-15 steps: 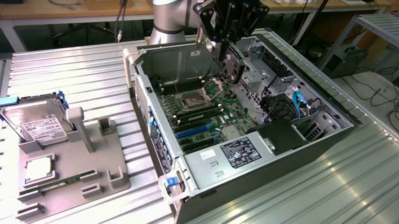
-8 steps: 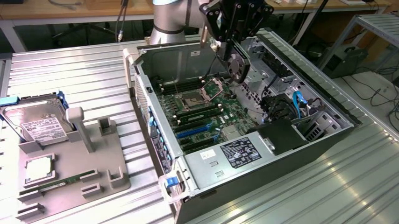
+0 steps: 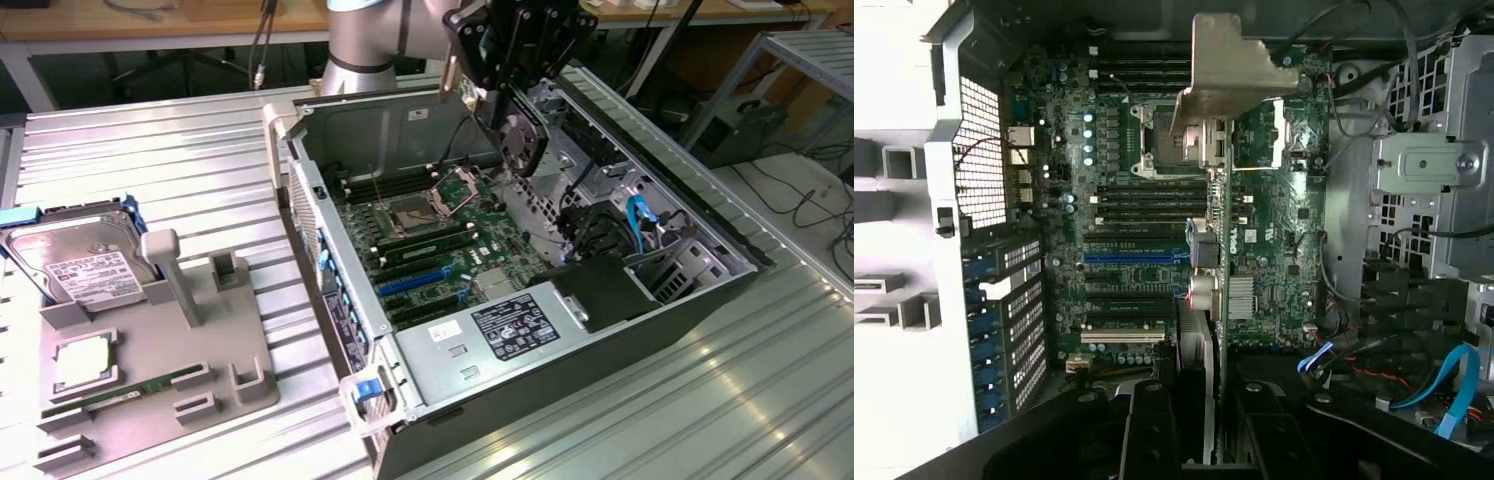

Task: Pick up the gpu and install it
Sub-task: 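Pick up the gpu and move the gpu toward the slot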

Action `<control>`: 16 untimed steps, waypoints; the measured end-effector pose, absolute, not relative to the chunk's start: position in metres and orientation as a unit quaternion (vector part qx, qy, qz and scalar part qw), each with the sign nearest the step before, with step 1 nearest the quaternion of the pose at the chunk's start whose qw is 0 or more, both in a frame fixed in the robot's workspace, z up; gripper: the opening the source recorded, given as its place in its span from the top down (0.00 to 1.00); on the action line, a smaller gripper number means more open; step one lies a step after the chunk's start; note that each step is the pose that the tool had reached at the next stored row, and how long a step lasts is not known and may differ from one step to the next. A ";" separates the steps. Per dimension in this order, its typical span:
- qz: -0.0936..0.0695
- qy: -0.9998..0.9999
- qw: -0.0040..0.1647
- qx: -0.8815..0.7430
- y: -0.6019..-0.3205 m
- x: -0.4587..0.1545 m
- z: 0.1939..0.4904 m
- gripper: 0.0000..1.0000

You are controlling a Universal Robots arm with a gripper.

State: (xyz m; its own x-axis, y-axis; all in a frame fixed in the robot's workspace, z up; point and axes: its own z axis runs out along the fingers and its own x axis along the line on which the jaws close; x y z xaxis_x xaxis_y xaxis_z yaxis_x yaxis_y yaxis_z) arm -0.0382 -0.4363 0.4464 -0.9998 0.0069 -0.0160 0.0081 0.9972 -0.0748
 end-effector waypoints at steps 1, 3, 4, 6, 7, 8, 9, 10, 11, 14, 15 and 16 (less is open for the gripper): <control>-0.037 0.999 0.008 0.004 -0.436 -0.036 0.446 0.73; -0.037 0.999 0.008 0.004 -0.436 -0.031 0.446 0.73; -0.037 0.999 0.008 0.004 -0.436 -0.029 0.446 0.73; -0.037 0.999 0.008 0.004 -0.436 -0.024 0.445 0.73; -0.037 0.999 0.008 0.004 -0.436 -0.021 0.445 0.73; -0.037 0.999 0.008 0.004 -0.436 -0.019 0.445 0.73; -0.037 0.999 0.008 0.004 -0.436 -0.017 0.445 0.73; -0.037 0.999 0.008 0.004 -0.436 -0.015 0.444 0.73; -0.037 0.999 0.008 0.004 -0.436 -0.012 0.444 0.73; -0.037 0.999 0.008 0.004 -0.436 -0.005 0.444 0.73; -0.037 0.999 0.008 0.004 -0.436 -0.003 0.444 0.73; -0.037 0.999 0.008 0.004 -0.436 -0.001 0.444 0.73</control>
